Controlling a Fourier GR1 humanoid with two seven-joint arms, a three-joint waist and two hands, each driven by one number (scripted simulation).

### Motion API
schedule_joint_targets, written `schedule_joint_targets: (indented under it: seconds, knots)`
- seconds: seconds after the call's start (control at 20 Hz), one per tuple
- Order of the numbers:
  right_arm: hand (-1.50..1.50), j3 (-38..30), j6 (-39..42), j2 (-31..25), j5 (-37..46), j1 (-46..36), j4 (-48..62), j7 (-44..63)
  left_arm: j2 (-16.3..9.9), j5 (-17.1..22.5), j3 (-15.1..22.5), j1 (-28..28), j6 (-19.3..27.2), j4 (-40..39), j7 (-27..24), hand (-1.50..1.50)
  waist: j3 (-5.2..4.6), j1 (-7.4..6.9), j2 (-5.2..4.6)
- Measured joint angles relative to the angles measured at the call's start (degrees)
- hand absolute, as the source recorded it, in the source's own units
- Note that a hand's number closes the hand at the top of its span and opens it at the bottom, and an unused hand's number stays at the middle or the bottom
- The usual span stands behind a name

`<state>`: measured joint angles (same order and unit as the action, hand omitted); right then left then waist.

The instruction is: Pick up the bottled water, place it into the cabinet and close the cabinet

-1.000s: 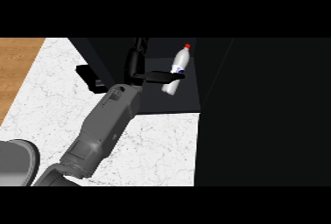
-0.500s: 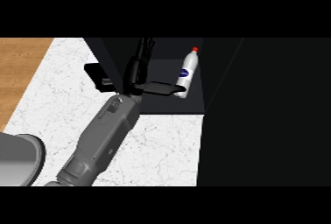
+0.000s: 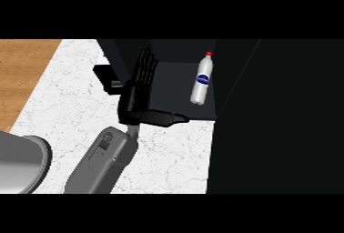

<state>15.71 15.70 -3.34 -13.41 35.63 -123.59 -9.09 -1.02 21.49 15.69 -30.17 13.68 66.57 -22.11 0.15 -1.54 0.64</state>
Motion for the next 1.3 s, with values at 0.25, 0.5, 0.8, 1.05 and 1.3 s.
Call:
schedule_joint_targets:
  seconds: [0.25, 0.5, 0.8, 1.05, 1.3]
  knots:
    - [-1.50, 0.60, 0.12, -0.28, 0.76, 0.34, -0.17, -0.49, -3.47, 0.27, 3.39, 13.01, 1.59, 19.26, 5.60, -1.50, -0.07, 0.05, -0.02]
    - [-1.50, 0.92, 1.82, -2.26, 2.45, 1.03, -0.74, -1.87, -5.74, -0.38, 8.13, 25.24, 2.47, 34.68, 8.59, -1.50, -0.12, 0.63, -0.18]
    - [1.50, 2.78, 5.92, -7.11, 5.55, 0.21, -2.28, 0.62, -8.72, -1.48, 11.63, 36.22, 2.45, 46.79, 8.40, -1.50, -0.15, 0.74, -0.32]
    - [1.50, 4.40, 8.95, -10.73, 7.51, -0.81, -5.55, 1.94, -12.88, 0.15, 8.89, 44.80, 0.99, 54.57, 6.53, -1.50, -0.27, 0.41, -0.48]
    - [1.50, 8.98, 9.13, -10.97, 13.39, -2.13, -8.69, 2.61, -16.57, 2.45, 5.69, 54.07, -2.13, 60.64, 3.20, -1.50, -0.49, 0.28, -0.16]
